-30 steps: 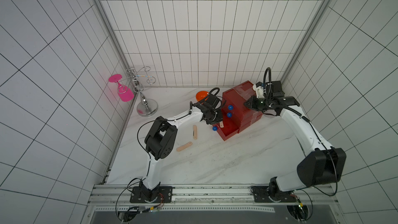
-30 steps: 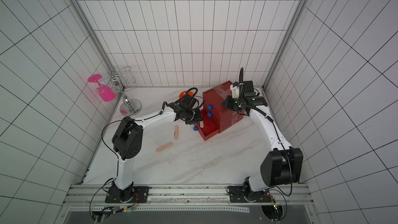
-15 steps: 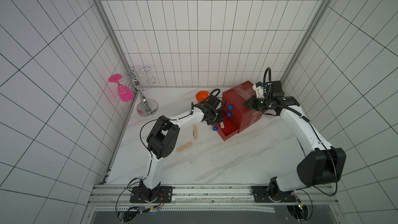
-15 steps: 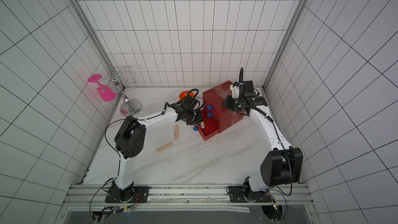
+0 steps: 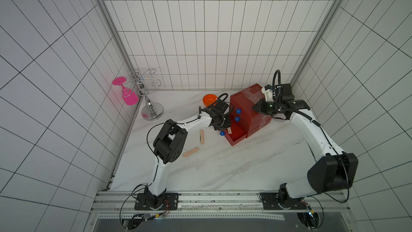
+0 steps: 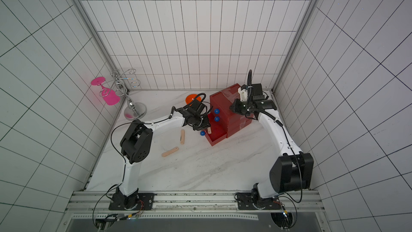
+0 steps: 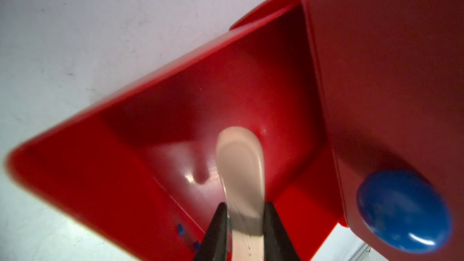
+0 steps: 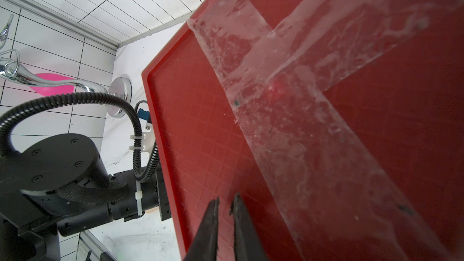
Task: Place the fruit knives into the drawer by color
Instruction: Place the fruit knife in the drawer.
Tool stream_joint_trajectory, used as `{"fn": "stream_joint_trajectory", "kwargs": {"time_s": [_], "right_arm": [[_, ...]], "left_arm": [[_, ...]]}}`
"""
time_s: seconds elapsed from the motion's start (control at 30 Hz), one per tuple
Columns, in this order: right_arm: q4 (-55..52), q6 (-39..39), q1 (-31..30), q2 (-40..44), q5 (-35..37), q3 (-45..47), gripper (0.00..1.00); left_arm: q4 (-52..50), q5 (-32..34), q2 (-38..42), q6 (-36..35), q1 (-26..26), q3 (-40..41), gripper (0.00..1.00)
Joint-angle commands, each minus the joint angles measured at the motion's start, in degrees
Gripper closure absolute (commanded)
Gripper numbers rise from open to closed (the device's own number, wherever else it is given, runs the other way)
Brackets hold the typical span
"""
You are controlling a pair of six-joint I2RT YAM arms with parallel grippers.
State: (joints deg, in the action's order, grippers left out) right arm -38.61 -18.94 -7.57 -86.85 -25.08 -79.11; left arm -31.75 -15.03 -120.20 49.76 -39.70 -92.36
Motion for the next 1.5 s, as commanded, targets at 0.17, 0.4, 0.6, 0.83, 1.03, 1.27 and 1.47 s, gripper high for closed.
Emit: {"fn": "stream_joint_trajectory", "kwargs": {"time_s": [0.17,0.4,0.6,0.83,1.03,1.27,1.47], "right_arm": [[-17.77,1.01,-0.92,-9.03,5.39,8.27,0.84],[-17.73,1.07,-0.87,-9.22,5.39,8.27,0.84],[-17.66,1.10,-0.86,-9.38,5.41,8.36,0.84],[-17.70,1.10,-0.88,-9.39,5.44,8.27,0.84],[-17.77,1.01,-0.90,-9.40,5.38,8.05,0.84],[-17.73,0.92,-0.85,-9.17,5.37,7.83,0.84],[-17.71,0.83,-0.85,-9.17,5.13,7.67,0.84]], "left_arm": [[0.89,1.06,-1.78,0.53,-0.17,1.04,0.73],[1.25,0.97,-2.04,0.61,-0.18,1.04,0.71],[1.43,0.97,-2.05,0.60,-0.20,1.04,0.70],[1.86,0.53,-1.82,0.69,-0.19,0.35,0.70],[1.28,1.17,0.33,-0.28,-0.20,-3.06,0.69],[-6.00,4.84,6.10,-4.36,0.04,-7.73,0.69],[-12.85,10.16,12.74,-9.40,0.39,-5.03,0.67]]}}
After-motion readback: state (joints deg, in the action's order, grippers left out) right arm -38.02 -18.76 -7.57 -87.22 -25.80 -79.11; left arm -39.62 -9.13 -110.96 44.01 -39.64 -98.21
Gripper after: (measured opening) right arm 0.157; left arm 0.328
